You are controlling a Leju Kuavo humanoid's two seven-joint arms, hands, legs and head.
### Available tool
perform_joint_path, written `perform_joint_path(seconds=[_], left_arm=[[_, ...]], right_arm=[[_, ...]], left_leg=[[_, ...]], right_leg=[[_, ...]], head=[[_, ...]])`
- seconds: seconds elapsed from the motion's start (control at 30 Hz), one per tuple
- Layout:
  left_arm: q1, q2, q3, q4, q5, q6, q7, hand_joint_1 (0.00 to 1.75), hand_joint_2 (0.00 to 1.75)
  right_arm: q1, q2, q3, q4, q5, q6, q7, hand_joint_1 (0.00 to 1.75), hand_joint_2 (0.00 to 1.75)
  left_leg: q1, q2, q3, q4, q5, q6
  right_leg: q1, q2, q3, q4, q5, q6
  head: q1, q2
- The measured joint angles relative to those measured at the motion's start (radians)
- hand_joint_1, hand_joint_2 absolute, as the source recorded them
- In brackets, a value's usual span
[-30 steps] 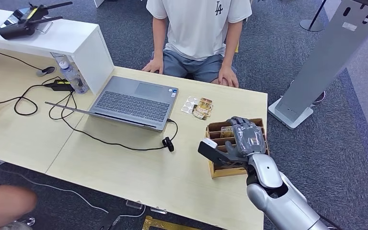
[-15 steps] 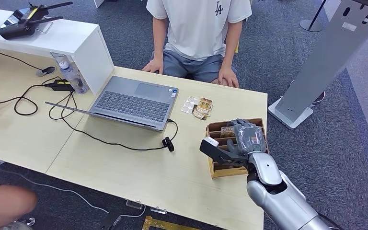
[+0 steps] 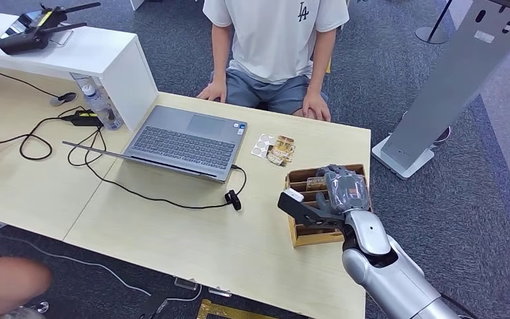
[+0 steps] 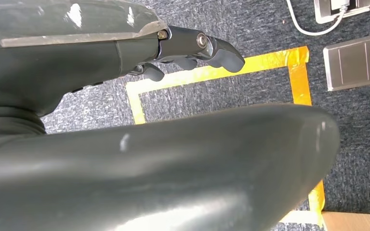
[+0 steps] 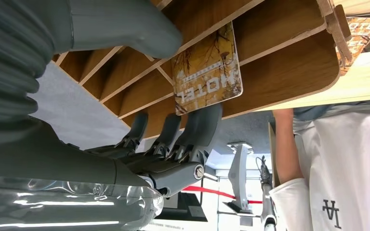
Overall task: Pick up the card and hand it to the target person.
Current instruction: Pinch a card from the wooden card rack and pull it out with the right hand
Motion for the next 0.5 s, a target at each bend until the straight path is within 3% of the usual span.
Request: perform_joint_path(seconds=[0.07, 0.2, 0.3, 0.5], left_arm=[[0.0, 0.0, 0.0, 0.0, 0.0, 0.0, 0.0, 0.0, 0.0], [0.0, 0.0, 0.0, 0.0, 0.0, 0.0, 0.0, 0.0, 0.0], [0.0, 0.0, 0.0, 0.0, 0.001, 0.0, 0.0, 0.0, 0.0], [0.0, 0.0, 0.0, 0.0, 0.002, 0.0, 0.0, 0.0, 0.0]], right_arm=[[0.0, 0.0, 0.0, 0.001, 0.0, 0.0, 0.0, 0.93, 1.75], [0.0, 0.0, 0.0, 0.002, -0.002, 0.001, 0.001, 1.37, 1.75], [0.0, 0.0, 0.001, 0.002, -0.002, 0.002, 0.001, 1.34, 1.75], [-0.001, 0.001, 0.001, 0.002, -0.003, 0.003, 0.003, 1.47, 1.75]], left_leg=[[0.0, 0.0, 0.0, 0.0, 0.0, 0.0], [0.0, 0.0, 0.0, 0.0, 0.0, 0.0], [0.0, 0.0, 0.0, 0.0, 0.0, 0.0], [0.0, 0.0, 0.0, 0.0, 0.0, 0.0]], right_leg=[[0.0, 0.0, 0.0, 0.0, 0.0, 0.0], [0.0, 0.0, 0.0, 0.0, 0.0, 0.0], [0.0, 0.0, 0.0, 0.0, 0.0, 0.0], [0.0, 0.0, 0.0, 0.0, 0.0, 0.0]], head=[[0.0, 0.0], [0.0, 0.0], [0.0, 0.0], [0.0, 0.0]])
